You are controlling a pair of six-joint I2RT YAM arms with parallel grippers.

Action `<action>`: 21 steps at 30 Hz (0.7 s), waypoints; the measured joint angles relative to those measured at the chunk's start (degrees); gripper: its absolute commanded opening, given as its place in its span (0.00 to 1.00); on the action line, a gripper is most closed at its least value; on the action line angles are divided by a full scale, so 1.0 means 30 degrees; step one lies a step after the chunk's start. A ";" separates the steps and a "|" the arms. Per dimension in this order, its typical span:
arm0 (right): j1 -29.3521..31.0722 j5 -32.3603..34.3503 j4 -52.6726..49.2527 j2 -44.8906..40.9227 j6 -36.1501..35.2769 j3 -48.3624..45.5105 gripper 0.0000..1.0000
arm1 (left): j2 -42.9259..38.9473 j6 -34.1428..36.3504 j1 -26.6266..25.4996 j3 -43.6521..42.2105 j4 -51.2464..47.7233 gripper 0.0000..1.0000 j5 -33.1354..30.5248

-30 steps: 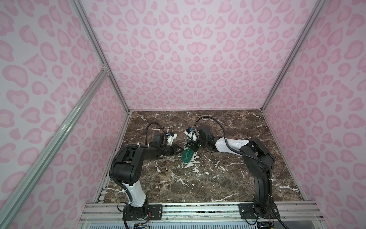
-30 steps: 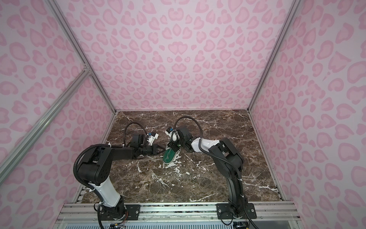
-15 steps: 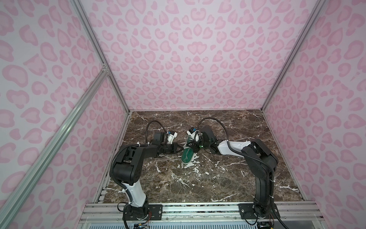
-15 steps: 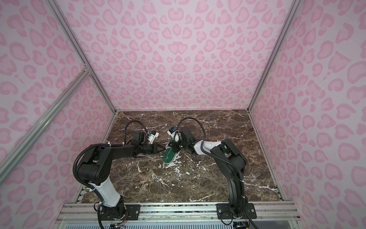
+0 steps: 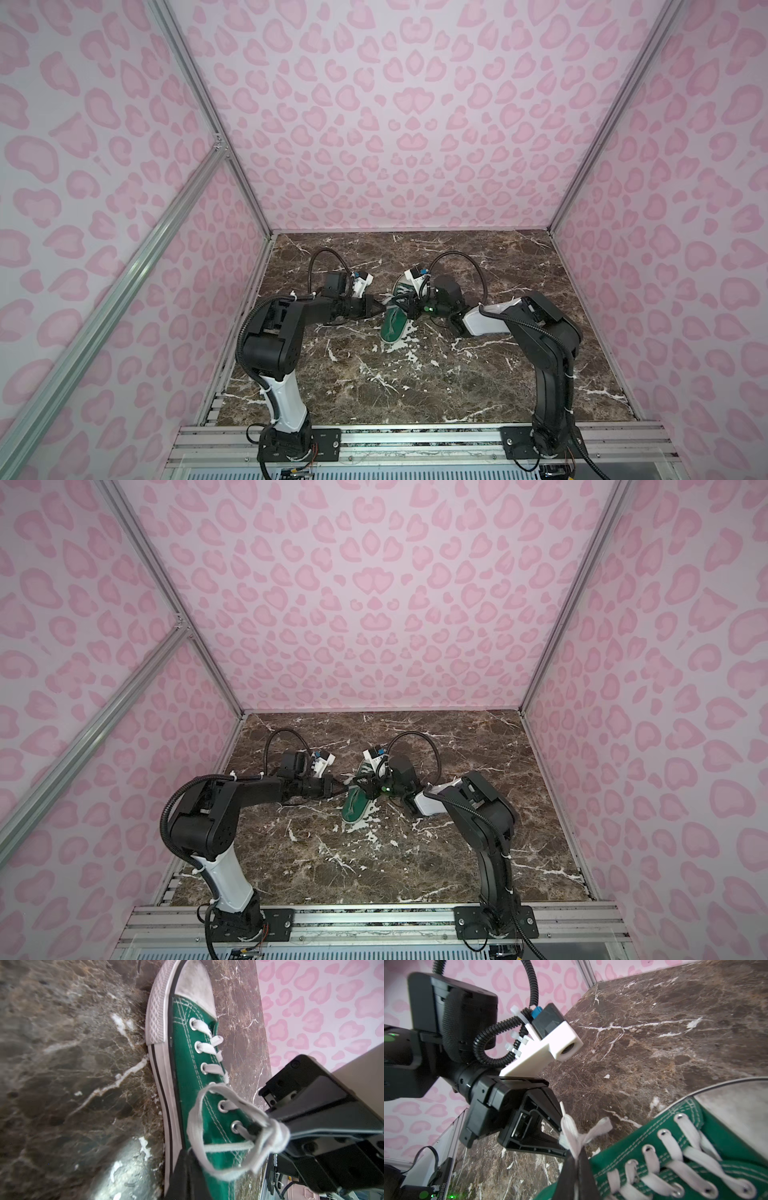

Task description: Tie the shoes

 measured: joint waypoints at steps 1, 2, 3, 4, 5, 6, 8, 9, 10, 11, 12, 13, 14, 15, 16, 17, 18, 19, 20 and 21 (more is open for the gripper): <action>-0.0007 -0.0138 0.0328 0.0058 0.0211 -0.0080 0.00 | 0.0153 0.0007 0.0000 0.0182 -0.0131 0.03 0.0087; 0.0000 -0.0270 0.0619 0.0087 0.0415 -0.0146 0.00 | 0.0364 0.0051 0.0000 0.0481 -0.0277 0.03 0.0138; 0.0022 -0.0379 0.0809 0.0087 0.0532 -0.0175 0.00 | 0.0605 0.0153 0.0000 0.0867 -0.0452 0.03 0.0182; 0.0058 -0.0452 0.0976 0.0087 0.0576 -0.0219 0.00 | 0.0794 0.0219 0.0000 0.1253 -0.0619 0.03 0.0240; 0.0080 -0.0546 0.1100 0.0080 0.0619 -0.0284 0.00 | 0.1013 0.0321 0.0000 0.1698 -0.0794 0.03 0.0342; 0.0095 -0.0590 0.1107 0.0051 0.0619 -0.0342 0.00 | 0.1217 0.0401 -0.0007 0.2164 -0.1042 0.03 0.0408; 0.0109 -0.0619 0.1071 -0.0036 0.0568 -0.0401 0.00 | 0.1574 0.0532 -0.0080 0.3082 -0.1486 0.03 0.0641; 0.0117 -0.0605 0.0969 -0.0102 0.0503 -0.0401 0.00 | 0.1683 0.0561 -0.0124 0.3424 -0.1712 0.03 0.0670; 0.0124 -0.0576 0.0772 -0.0211 0.0328 -0.0372 0.00 | 0.1785 0.0678 -0.0168 0.3803 -0.1894 0.03 0.0780; 0.0146 -0.0561 0.0488 -0.0306 0.0073 -0.0306 0.00 | 0.1894 0.0780 -0.0219 0.4153 -0.2200 0.03 0.0845; 0.0175 -0.0554 0.0197 -0.0386 -0.0189 -0.0233 0.00 | 0.2011 0.0867 -0.0277 0.4459 -0.2441 0.03 0.0911; 0.0248 -0.0539 -0.0211 -0.0452 -0.0503 -0.0087 0.00 | 0.2142 0.1020 -0.0372 0.4772 -0.2696 0.03 0.1005; 0.0328 -0.0510 -0.0714 -0.0495 -0.0838 0.0087 0.00 | 0.2273 0.1107 -0.0481 0.5049 -0.2922 0.03 0.1035; 0.0401 -0.0503 -0.1137 -0.0539 -0.1209 0.0262 0.00 | 0.2404 0.1188 -0.0583 0.5268 -0.3162 0.03 0.1122; 0.0488 -0.0503 -0.1683 -0.0605 -0.1668 0.0466 0.00 | 0.2572 0.1319 -0.0714 0.5486 -0.3410 0.03 0.1158; 0.0568 -0.0481 -0.2215 -0.0678 -0.2069 0.0641 0.00 | 0.2761 0.1399 -0.0838 0.5734 -0.3650 0.03 0.1260; 0.0619 -0.0466 -0.2630 -0.0736 -0.2441 0.0743 0.00 | 0.2907 0.1428 -0.0918 0.5901 -0.3861 0.03 0.1311; 0.0670 -0.0393 -0.3271 -0.0823 -0.2951 0.0911 0.00 | 0.3096 0.1494 -0.0998 0.6135 -0.4131 0.03 0.1355; 0.0692 -0.0328 -0.3781 -0.0882 -0.3242 0.1071 0.00 | 0.3279 0.1545 -0.1049 0.6368 -0.4357 0.03 0.1399; 0.0699 -0.0262 -0.4160 -0.0918 -0.3563 0.1173 0.00 | 0.3395 0.1559 -0.1078 0.6535 -0.4554 0.03 0.1428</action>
